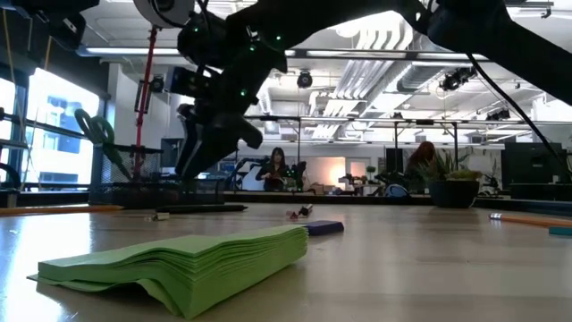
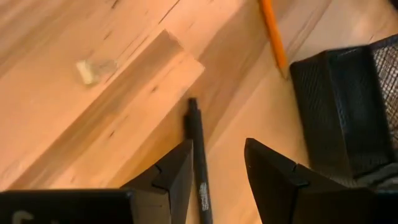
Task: Pick and place office supplies into organizer
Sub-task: Put the white binder clip into the desk organizer
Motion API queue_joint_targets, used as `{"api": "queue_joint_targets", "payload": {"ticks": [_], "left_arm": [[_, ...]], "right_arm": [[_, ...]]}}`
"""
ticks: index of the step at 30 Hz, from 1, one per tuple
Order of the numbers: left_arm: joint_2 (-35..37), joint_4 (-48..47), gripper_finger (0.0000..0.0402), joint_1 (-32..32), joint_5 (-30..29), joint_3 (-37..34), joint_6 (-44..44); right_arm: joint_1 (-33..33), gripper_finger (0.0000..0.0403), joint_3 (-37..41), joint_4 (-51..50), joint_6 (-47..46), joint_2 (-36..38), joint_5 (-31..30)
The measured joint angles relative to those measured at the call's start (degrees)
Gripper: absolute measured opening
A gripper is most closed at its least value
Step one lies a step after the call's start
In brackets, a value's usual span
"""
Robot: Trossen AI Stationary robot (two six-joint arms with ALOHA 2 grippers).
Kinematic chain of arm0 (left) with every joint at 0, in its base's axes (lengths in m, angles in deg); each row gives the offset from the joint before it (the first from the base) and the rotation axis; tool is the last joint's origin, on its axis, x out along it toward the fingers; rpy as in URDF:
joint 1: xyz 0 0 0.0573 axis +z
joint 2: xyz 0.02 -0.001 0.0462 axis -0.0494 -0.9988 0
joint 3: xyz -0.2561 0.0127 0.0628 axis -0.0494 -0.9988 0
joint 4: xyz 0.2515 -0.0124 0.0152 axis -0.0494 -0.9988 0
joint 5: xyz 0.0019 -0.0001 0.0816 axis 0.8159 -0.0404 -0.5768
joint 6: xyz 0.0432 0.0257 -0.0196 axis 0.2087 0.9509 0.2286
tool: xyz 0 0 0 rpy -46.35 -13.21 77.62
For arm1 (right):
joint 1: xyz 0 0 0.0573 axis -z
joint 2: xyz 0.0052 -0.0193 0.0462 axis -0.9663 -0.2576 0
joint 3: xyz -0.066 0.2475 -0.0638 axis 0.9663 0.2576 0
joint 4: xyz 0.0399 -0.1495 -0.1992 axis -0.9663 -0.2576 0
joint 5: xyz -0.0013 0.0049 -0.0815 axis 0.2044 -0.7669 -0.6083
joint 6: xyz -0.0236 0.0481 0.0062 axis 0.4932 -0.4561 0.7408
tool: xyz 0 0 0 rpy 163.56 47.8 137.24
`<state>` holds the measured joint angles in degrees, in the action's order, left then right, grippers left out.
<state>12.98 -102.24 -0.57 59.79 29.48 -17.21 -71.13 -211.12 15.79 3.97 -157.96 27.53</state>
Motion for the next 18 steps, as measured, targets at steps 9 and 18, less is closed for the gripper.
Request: {"api": "queue_joint_targets", "payload": {"ticks": [9,18], "left_arm": [[0.0,-0.01,0.0001,0.0,-0.04,0.0,-0.88],[-3.47,5.8,0.0001,0.0,-2.53,-5.39,-1.09]], "right_arm": [[0.13,0.0137,0.0,-0.38,-3.97,-1.32,1.0],[0.26,0.0138,-0.88,-2.35,-7.64,0.05,-1.56]]}}
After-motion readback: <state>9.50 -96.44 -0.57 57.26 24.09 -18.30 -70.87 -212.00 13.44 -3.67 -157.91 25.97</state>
